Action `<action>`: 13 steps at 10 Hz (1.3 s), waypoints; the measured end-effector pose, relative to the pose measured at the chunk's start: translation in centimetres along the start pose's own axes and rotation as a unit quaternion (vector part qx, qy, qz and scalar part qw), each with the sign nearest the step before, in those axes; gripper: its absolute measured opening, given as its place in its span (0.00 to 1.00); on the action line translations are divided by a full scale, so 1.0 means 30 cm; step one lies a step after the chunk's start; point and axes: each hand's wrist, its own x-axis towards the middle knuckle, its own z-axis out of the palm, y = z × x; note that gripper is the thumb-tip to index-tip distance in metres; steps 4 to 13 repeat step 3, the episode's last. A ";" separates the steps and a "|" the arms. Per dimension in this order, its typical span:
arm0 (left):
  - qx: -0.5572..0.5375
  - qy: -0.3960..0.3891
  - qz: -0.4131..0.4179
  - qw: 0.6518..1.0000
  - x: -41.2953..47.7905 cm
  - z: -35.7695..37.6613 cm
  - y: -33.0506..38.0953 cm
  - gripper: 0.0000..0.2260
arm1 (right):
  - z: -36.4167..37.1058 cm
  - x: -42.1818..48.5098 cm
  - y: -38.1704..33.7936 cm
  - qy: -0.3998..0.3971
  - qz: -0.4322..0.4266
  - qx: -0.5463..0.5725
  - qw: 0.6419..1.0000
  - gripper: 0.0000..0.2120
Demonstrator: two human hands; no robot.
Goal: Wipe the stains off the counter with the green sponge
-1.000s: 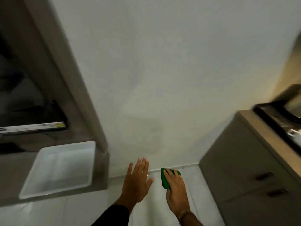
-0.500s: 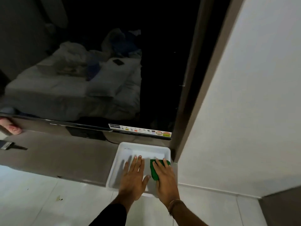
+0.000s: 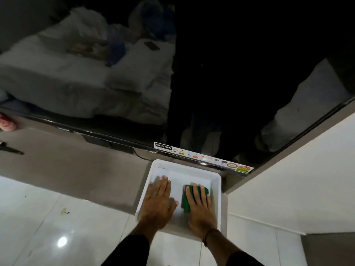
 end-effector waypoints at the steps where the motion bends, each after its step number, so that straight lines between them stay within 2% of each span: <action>1: -0.018 0.006 -0.004 1.000 0.009 0.017 -0.005 0.37 | 0.002 -0.005 0.000 0.001 -0.002 0.003 1.000 0.39; 2: -0.012 -0.006 0.001 1.000 0.020 -0.012 -0.001 0.37 | -0.025 0.010 0.005 -0.021 -0.010 0.013 1.000 0.40; 3: 0.015 0.018 0.002 1.000 -0.023 -0.033 0.043 0.37 | -0.065 -0.062 -0.008 0.017 -0.036 0.078 0.996 0.44; 13: 0.015 0.018 0.002 1.000 -0.023 -0.033 0.043 0.37 | -0.065 -0.062 -0.008 0.017 -0.036 0.078 0.996 0.44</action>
